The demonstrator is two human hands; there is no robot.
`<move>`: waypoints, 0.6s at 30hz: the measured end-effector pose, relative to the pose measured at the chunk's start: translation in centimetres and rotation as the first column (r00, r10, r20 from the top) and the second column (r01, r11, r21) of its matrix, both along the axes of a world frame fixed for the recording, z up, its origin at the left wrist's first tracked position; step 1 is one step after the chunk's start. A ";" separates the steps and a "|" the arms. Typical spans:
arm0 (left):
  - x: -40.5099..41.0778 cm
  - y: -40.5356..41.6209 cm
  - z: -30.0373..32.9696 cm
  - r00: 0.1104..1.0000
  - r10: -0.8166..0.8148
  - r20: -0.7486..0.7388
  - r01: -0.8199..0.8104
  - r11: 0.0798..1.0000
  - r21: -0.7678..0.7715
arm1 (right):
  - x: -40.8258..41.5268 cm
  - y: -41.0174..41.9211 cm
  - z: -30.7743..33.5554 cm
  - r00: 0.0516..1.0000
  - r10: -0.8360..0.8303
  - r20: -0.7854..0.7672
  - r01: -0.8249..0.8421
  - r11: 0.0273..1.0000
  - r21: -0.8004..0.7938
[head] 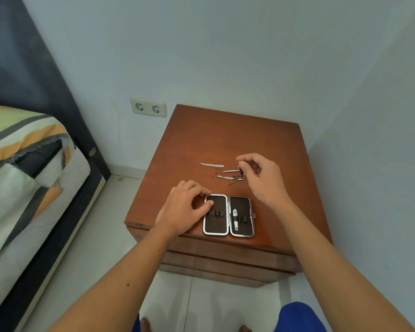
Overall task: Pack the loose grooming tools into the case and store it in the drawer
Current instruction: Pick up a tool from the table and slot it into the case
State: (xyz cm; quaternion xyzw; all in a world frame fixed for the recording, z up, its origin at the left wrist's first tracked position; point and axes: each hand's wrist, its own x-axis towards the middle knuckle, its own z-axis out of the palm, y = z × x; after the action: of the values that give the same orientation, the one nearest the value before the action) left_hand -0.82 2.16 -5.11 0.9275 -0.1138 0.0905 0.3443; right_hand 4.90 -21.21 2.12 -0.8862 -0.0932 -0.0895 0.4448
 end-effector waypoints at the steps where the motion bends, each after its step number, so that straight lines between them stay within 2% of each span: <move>1: 0.0 0.0 0.0 1.000 0.002 -0.002 -0.002 1.000 -0.002 | -0.9 -0.5 0.0 0.999 0.004 -0.044 -0.002 0.999 0.054; 4: 0.0 -0.1 0.0 1.000 0.006 -0.003 -0.006 1.000 -0.005 | -3.0 -2.0 -1.6 0.987 0.042 -0.158 -0.017 0.987 0.159; 7: 0.0 -0.1 0.1 1.000 0.012 -0.014 -0.012 1.000 -0.011 | -4.0 -2.9 -3.4 0.974 0.034 -0.226 -0.005 0.992 0.127; 15: 0.0 -0.1 0.2 1.000 0.015 -0.022 -0.015 1.000 -0.012 | -5.5 -3.3 -4.5 0.966 0.041 -0.254 -0.022 0.997 0.080; 18: 0.1 -0.1 0.2 1.000 0.013 -0.023 -0.013 1.000 -0.011 | -6.2 -3.6 -4.4 0.978 0.045 -0.202 -0.056 0.997 -0.049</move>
State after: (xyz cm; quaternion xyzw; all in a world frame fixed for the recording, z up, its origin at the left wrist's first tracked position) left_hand -0.77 2.06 -4.94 0.9274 -0.1032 0.0827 0.3500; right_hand -1.32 -24.81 -2.27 -0.8998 -0.0729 0.0143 0.4298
